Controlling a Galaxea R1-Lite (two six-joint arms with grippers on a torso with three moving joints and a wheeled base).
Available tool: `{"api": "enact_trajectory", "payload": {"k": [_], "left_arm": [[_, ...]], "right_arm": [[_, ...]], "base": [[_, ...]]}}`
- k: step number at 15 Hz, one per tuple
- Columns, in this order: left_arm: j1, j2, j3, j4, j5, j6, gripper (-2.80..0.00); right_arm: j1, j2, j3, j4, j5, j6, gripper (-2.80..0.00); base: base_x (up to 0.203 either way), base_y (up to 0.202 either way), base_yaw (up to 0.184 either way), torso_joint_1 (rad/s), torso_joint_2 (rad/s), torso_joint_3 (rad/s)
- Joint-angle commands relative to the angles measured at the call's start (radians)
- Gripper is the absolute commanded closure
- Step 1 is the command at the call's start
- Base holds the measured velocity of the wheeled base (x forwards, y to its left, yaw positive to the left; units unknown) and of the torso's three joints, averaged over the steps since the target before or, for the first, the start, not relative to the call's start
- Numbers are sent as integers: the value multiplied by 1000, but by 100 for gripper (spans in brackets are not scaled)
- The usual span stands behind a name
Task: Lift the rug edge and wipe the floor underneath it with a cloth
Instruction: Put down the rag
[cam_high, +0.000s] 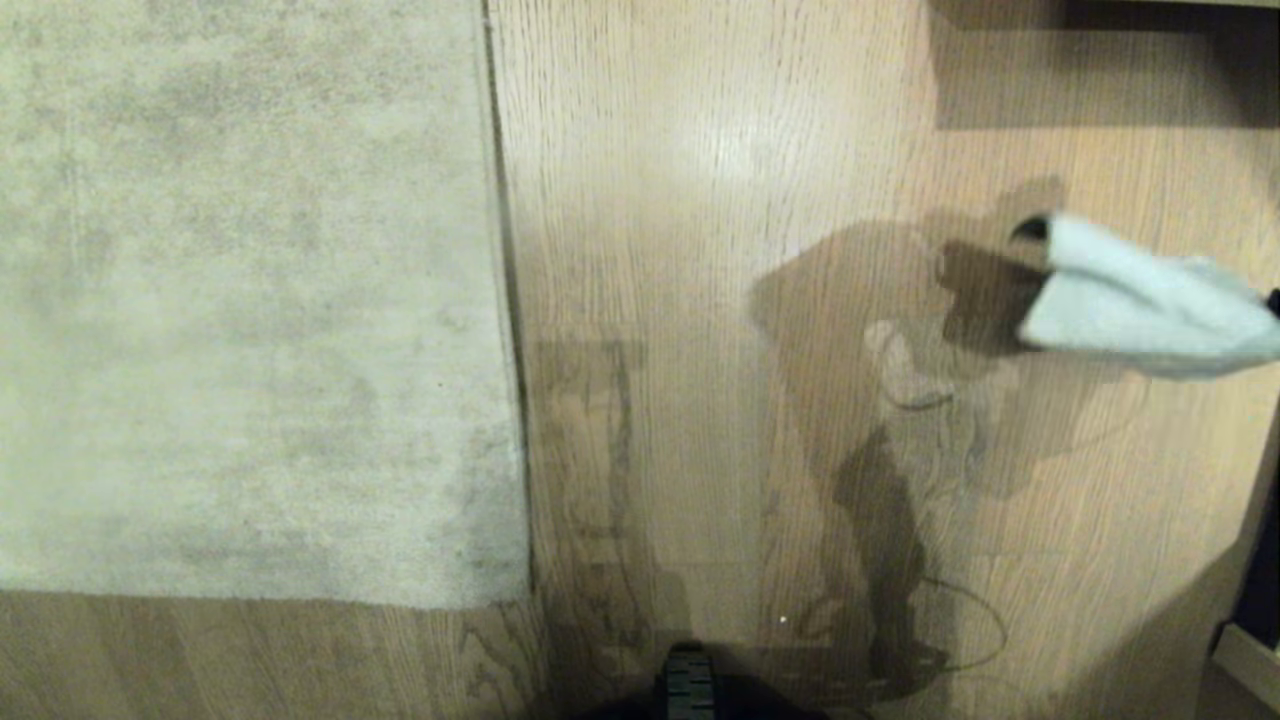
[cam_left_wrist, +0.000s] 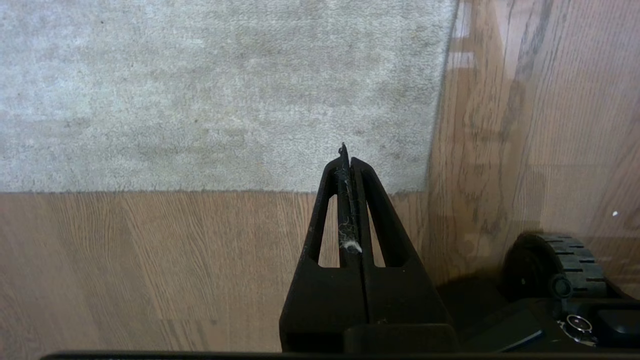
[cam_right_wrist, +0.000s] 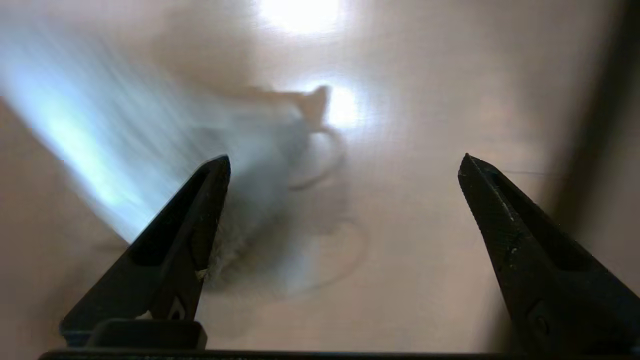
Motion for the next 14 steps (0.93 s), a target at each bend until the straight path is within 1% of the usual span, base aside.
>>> {"api": "enact_trajectory", "payload": {"k": [1, 2, 3, 4, 5, 6, 7, 8, 9, 10, 11, 12, 13, 14], "left_arm": [[0, 1, 0, 0, 0, 0, 0], [0, 1, 0, 0, 0, 0, 0], [0, 1, 0, 0, -1, 0, 0], [0, 1, 0, 0, 0, 0, 0], [0, 1, 0, 0, -2, 0, 0], [0, 1, 0, 0, -2, 0, 0], [0, 1, 0, 0, -1, 0, 0], [0, 1, 0, 0, 0, 0, 0], [0, 1, 0, 0, 0, 0, 0], [0, 1, 0, 0, 0, 0, 0], [0, 1, 0, 0, 0, 0, 0], [0, 1, 0, 0, 0, 0, 0], [0, 1, 0, 0, 0, 0, 0], [0, 1, 0, 0, 0, 0, 0]], "right_arm": [[-160, -16, -29, -23, 66, -7, -280], [-166, -27, -33, -29, 98, -14, -280], [-134, -39, -37, -26, 120, -20, -280], [-58, -50, -44, -6, 119, -21, -280], [-4, -48, -47, 12, 106, -16, -280], [11, -43, -49, 26, 96, -16, -280], [-13, -38, -51, 38, 95, -29, -280], [-70, -42, -54, 46, 129, -58, -280], [-104, -53, -58, 51, 166, -67, -280], [-100, -68, -63, 57, 196, -64, -280], [-55, -84, -67, 62, 217, -45, -280], [18, -97, -72, 68, 216, -6, -280], [62, -94, -75, 74, 197, 17, -280], [63, -83, -76, 83, 174, 33, -280]], "base": [[0, 0, 0, 0, 0, 0], [0, 0, 0, 0, 0, 0], [0, 0, 0, 0, 0, 0], [0, 0, 0, 0, 0, 0], [0, 0, 0, 0, 0, 0], [0, 0, 0, 0, 0, 0], [0, 0, 0, 0, 0, 0], [0, 0, 0, 0, 0, 0], [0, 0, 0, 0, 0, 0], [0, 0, 0, 0, 0, 0], [0, 0, 0, 0, 0, 0], [0, 0, 0, 0, 0, 0], [0, 0, 0, 0, 0, 0], [0, 0, 0, 0, 0, 0]]}}
